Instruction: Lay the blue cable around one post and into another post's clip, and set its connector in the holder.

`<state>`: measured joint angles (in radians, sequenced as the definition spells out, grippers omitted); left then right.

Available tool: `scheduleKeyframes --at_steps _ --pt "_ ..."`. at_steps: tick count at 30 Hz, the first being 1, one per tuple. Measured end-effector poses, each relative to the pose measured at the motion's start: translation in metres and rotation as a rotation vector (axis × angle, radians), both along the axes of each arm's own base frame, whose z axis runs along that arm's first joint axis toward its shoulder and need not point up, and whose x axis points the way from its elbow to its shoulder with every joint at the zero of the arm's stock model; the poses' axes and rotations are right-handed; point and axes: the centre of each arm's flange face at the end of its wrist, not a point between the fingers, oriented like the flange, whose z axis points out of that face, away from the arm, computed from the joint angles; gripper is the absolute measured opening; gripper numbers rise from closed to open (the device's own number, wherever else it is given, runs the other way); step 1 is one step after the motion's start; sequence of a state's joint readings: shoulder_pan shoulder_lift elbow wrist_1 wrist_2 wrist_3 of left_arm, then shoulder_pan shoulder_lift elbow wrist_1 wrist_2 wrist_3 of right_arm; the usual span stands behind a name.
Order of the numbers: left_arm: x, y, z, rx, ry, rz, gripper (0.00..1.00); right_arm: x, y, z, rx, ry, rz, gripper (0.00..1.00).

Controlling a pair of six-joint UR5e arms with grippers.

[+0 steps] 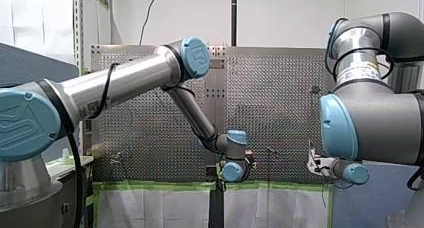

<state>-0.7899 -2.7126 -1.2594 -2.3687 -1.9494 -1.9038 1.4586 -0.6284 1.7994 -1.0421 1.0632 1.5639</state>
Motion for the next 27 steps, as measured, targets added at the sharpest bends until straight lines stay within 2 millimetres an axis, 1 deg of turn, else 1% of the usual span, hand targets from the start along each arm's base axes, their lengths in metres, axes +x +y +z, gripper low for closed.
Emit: scheduleKeyframes --at_steps 9,13,15,17,24,27 --pt "0.006 0.006 0.003 0.04 -0.043 0.089 1.0 0.0 -0.001 0.001 -0.002 -0.001 0.001 0.0" --pt "0.003 0.004 0.004 0.035 -0.051 0.095 1.0 0.0 -0.001 0.001 -0.002 -0.002 0.001 0.0" --pt "0.001 -0.001 0.005 0.025 -0.057 0.077 1.0 0.0 -0.001 0.001 -0.002 -0.003 0.001 0.0" --pt "-0.002 -0.006 0.006 0.015 -0.061 0.057 0.94 0.0 -0.002 0.001 -0.002 -0.003 0.001 0.0" --pt "-0.012 -0.035 0.02 -0.031 -0.082 -0.036 0.94 0.001 -0.002 0.001 -0.002 -0.003 0.003 0.0" --pt "-0.013 -0.041 0.024 -0.036 -0.085 -0.051 0.94 0.001 -0.002 0.001 -0.002 -0.004 0.003 0.0"
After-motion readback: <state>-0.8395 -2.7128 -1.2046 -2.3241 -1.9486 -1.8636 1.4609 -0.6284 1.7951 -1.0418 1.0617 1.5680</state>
